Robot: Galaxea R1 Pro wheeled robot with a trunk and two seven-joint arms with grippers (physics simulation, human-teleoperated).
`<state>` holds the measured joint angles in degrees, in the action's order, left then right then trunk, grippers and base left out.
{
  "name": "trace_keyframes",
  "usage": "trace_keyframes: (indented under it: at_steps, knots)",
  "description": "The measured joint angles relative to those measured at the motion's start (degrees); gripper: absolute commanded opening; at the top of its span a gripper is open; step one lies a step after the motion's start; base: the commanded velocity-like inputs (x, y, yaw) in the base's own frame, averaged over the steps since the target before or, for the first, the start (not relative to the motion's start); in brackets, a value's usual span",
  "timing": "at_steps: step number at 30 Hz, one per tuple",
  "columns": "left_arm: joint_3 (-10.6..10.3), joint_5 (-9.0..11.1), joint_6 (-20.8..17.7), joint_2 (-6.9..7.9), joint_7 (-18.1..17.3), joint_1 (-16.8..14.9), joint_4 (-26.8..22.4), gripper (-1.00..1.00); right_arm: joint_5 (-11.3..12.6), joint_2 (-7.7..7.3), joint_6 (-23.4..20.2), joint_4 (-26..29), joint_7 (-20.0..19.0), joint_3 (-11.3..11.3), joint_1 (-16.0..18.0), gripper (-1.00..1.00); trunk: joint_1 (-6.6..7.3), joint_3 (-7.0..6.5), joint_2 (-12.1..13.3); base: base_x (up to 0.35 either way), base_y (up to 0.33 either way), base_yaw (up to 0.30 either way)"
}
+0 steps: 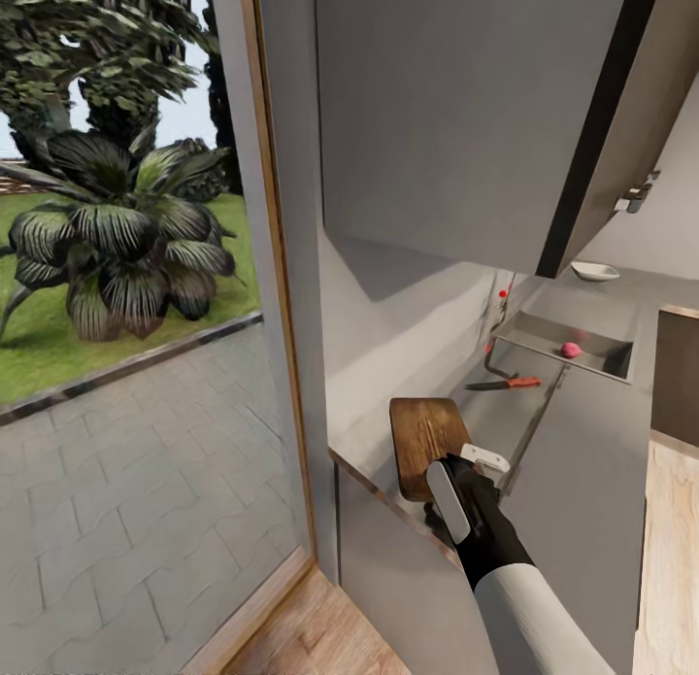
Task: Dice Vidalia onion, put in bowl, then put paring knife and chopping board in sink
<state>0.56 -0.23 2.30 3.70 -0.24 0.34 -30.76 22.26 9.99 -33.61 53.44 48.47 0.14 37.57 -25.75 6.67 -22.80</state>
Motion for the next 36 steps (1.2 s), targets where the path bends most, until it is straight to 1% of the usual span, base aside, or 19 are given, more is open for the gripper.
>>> trace_keyframes:
  at_steps: [15,20,36]
  knots:
    - [0.0,0.0,0.0,0.00,0.0,0.0,0.0,1.00,0.0,0.00,0.0,0.0,0.0,0.0,0.0,1.00,0.00,1.11,0.0,0.000,0.000,0.000]
    - [0.0,0.0,0.0,0.00,0.0,0.0,0.0,1.00,-0.6,0.00,0.2,0.1,0.0,0.1,0.0,1.00,0.00,1.47,0.0,0.000,0.000,0.000]
    - [0.0,0.0,0.0,0.00,0.0,0.0,0.0,1.00,0.0,0.00,0.3,1.3,0.0,0.1,0.0,1.00,0.02,2.66,0.0,0.000,0.000,0.000]
